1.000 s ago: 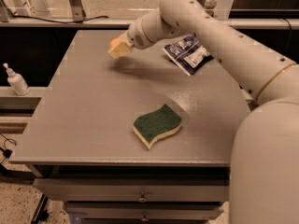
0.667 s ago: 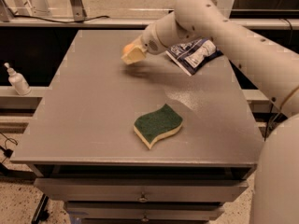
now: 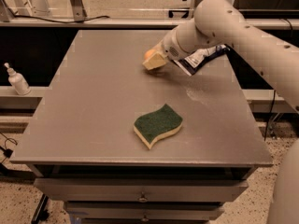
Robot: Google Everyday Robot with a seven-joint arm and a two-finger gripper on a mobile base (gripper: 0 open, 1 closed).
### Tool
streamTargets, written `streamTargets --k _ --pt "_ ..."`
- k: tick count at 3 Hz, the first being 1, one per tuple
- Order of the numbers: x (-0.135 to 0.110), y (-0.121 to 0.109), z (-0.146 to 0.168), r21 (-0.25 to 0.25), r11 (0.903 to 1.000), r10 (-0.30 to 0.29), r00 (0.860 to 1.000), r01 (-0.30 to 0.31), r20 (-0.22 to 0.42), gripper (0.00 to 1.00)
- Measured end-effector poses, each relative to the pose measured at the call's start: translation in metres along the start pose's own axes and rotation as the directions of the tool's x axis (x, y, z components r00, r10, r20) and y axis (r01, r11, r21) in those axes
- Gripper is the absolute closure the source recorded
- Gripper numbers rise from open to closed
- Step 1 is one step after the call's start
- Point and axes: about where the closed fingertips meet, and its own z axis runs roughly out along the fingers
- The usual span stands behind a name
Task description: Move orange near blue chip bag
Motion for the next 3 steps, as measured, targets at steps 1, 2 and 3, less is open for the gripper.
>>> streamTargets --k 1,2,3 --pt "0.022 -0.013 -0.008 0.017 0.9997 -0.018 0.999 0.018 -0.027 1.00" --pt "0.033 -0.021 -0.014 0.019 0.9988 -0.045 0.998 0.046 -0.034 0.82" --pt "0.031 -0.021 -0.016 0.019 0.9988 -0.045 0.998 0.046 -0.034 0.59"
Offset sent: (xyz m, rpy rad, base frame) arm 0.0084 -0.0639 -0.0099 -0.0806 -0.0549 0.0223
